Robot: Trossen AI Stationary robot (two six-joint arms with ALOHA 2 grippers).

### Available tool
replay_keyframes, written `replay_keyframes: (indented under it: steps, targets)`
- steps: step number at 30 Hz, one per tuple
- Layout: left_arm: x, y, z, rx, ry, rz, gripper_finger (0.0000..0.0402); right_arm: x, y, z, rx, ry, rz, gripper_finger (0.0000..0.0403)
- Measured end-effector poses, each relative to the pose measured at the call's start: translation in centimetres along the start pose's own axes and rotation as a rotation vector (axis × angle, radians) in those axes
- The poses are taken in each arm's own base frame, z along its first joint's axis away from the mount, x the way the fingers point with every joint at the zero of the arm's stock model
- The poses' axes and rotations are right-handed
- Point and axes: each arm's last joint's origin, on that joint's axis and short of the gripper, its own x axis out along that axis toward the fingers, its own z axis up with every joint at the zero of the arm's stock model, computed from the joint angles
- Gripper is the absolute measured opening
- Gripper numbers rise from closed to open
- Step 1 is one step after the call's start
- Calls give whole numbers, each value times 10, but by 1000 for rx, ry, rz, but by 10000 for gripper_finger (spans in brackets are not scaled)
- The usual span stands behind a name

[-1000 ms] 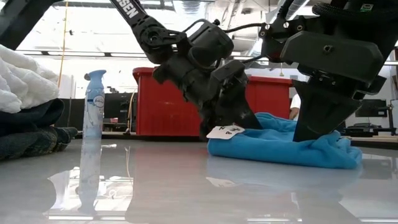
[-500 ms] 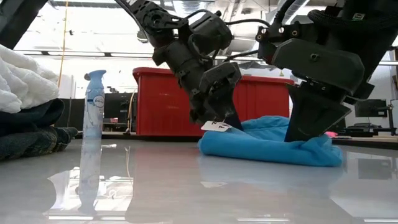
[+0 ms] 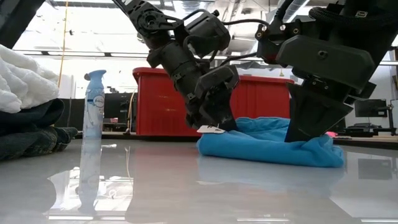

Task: Fold Laundry from Bin
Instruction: Fold the blue shorts from the red bin

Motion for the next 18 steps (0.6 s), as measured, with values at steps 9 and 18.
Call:
replay_keyframes:
  steps: [9, 18]
  targets:
    - [8, -5, -6, -6, 21, -23, 265, 0, 0, 0, -7, 1, 2, 18]
    - [21, 5, -14, -63, 72, -45, 264, 0, 1, 0, -38, 19, 19, 18]
